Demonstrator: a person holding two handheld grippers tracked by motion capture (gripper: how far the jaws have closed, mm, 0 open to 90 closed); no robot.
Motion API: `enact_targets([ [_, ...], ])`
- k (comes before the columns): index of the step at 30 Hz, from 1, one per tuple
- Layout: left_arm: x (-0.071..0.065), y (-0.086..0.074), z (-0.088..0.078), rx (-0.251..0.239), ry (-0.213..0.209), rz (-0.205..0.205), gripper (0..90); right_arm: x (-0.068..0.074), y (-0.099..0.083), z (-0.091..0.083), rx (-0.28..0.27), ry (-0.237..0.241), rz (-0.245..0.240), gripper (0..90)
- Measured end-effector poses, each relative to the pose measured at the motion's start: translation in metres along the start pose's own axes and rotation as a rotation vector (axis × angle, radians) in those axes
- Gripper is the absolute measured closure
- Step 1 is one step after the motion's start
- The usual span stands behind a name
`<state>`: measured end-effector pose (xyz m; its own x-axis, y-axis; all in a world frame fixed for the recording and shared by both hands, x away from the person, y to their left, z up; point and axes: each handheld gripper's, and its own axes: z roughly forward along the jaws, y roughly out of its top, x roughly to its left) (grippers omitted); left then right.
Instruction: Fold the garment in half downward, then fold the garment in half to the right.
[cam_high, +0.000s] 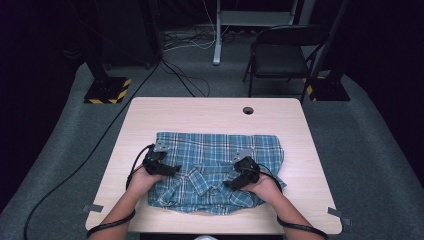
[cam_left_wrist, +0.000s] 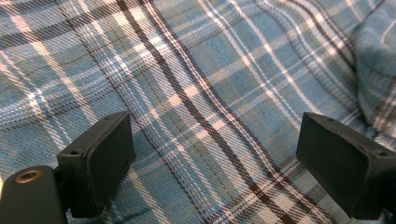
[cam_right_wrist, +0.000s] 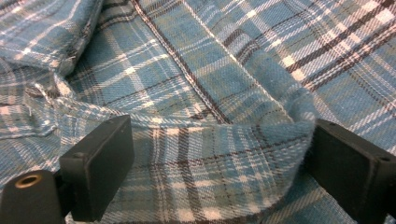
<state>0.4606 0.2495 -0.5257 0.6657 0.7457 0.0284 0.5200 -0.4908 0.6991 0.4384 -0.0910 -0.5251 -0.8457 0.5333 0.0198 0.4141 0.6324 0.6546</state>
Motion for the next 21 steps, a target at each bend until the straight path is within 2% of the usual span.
enact_targets([
  [4,-0.001,-0.002,0.003,0.012,0.009,0.027,10.3,-0.001,0.0,-0.004,-0.016,0.004,0.006,10.6],
  [6,-0.001,-0.002,0.003,0.013,0.006,0.021,10.2,-0.002,0.001,-0.008,-0.037,-0.008,0.009,11.3],
  [7,0.0,-0.003,0.004,0.011,-0.003,0.017,10.1,-0.004,0.002,-0.014,-0.073,-0.024,0.021,11.7],
  [10,0.002,-0.004,0.005,-0.001,-0.012,0.017,10.2,-0.007,0.002,-0.018,-0.099,-0.04,0.037,11.9],
  [13,0.002,-0.005,0.005,-0.002,-0.015,0.017,10.4,-0.015,-0.001,-0.025,-0.124,-0.085,0.078,12.0],
  [16,0.002,-0.003,0.004,0.012,-0.014,0.019,10.3,-0.024,-0.006,-0.028,-0.111,-0.122,0.099,11.9],
  [19,0.002,0.0,-0.001,0.009,-0.018,0.0,10.4,-0.032,-0.012,-0.032,-0.108,-0.171,0.119,12.0],
  [21,0.004,0.001,-0.004,-0.002,-0.015,-0.009,10.7,-0.038,-0.015,-0.036,-0.104,-0.227,0.141,12.2],
])
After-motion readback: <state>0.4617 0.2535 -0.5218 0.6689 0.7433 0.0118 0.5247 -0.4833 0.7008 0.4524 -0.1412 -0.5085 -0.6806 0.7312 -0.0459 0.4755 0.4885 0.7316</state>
